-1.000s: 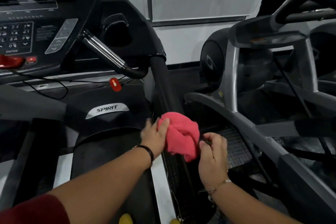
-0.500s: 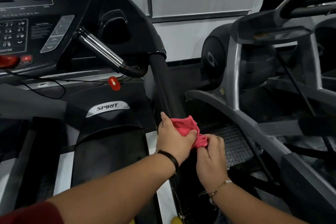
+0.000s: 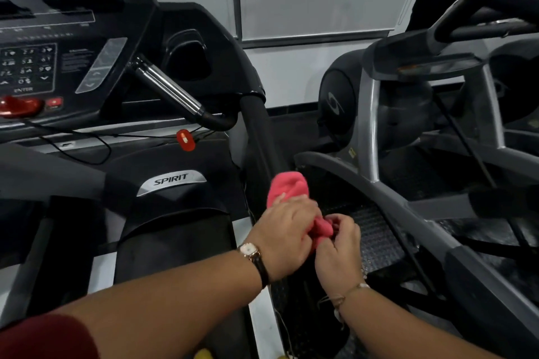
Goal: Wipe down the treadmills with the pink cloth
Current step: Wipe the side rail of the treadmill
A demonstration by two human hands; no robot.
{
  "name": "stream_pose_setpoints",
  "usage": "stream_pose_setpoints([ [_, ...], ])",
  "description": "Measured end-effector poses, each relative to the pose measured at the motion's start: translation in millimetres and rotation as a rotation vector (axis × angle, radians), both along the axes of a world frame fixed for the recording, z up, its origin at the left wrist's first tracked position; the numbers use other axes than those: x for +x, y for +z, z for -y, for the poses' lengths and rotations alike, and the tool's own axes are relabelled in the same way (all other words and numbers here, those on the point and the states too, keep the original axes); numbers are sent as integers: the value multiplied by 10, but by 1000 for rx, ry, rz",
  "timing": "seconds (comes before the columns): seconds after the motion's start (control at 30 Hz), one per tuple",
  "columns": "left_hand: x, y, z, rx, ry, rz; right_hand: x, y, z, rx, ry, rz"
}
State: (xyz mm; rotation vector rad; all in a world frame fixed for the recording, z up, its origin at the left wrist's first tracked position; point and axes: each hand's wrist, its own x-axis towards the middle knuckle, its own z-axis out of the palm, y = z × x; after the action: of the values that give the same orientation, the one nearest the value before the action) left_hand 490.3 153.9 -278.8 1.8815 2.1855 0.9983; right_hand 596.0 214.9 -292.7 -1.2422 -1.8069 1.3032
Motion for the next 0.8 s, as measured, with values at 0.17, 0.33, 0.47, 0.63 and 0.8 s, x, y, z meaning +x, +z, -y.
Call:
stream_pose_setpoints([
  [0.17,-535,225,-344,-208,-116,-359,2,-21,-33,3,37,34],
  [0.33,-706,273,-479,-356,51,-392,12,-90,-72,162,135,215],
  [0.47,-530,7,-170,-24,-284,-229,-13,-101,-31,293,127,257],
  [0.63,-1074,115,-475,-52,-37,-173,-20,-132,-46,309,110,281],
  [0.8,-858,441,-807,-431,33,-389,-24,-174,-81,341,109,259],
])
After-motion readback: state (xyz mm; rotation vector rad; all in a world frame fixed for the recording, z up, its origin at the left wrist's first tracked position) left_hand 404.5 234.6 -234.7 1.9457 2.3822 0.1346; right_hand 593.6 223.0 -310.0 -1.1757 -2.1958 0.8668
